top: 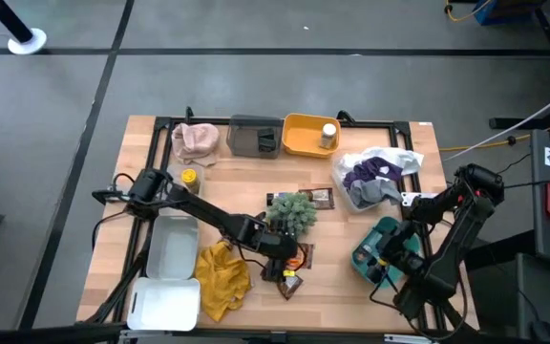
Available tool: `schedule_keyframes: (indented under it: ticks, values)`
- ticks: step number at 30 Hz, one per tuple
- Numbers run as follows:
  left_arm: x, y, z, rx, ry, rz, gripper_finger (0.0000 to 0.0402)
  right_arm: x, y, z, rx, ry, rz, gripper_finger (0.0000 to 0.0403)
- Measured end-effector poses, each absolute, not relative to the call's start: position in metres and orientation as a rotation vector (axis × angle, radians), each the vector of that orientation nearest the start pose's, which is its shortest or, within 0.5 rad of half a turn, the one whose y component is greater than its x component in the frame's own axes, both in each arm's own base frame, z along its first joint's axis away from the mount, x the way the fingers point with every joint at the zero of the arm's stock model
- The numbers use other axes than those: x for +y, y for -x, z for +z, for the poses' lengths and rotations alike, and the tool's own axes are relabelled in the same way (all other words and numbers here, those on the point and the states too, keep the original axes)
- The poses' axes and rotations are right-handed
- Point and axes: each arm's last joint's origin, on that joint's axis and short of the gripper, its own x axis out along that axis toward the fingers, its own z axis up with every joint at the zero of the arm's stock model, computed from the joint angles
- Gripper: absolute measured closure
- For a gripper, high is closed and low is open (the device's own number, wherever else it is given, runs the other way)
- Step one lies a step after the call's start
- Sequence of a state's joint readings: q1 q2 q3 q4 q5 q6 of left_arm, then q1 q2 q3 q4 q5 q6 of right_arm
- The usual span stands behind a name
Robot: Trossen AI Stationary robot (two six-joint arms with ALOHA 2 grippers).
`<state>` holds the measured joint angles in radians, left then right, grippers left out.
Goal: Sort spices by type
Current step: Put the orange spice pack into the bottom white bin
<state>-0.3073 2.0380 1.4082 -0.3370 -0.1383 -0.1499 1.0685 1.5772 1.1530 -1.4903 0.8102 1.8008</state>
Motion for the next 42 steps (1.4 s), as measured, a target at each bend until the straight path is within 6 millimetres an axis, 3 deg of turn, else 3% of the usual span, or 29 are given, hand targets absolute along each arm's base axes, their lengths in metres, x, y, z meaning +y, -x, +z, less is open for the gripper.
schedule_keyframes:
  ticks: [16, 30, 35, 39, 42]
  values:
    - [-0.124, -0.41, 0.139, 1.014, -0.2, -0.079, 0.016, 0.205, -0.152, 0.236, 0.74, -0.013, -0.588, 0.0095]
    - [-0.124, -0.411, 0.142, 1.002, -0.176, -0.067, 0.0344, 0.205, -0.152, 0.237, 0.71, -0.002, -0.587, 0.0095]
    - [-0.125, -0.414, 0.164, 0.975, -0.126, -0.054, 0.0349, 0.205, -0.152, 0.237, 0.705, -0.006, -0.585, 0.0095]
    - [-0.129, -0.409, 0.204, 0.976, -0.093, -0.051, 0.0341, 0.207, -0.153, 0.237, 0.699, -0.028, -0.578, 0.0095]
    - [-0.137, -0.393, 0.235, 1.035, -0.023, -0.055, 0.0347, 0.207, -0.154, 0.236, 0.699, -0.032, -0.576, 0.0095]
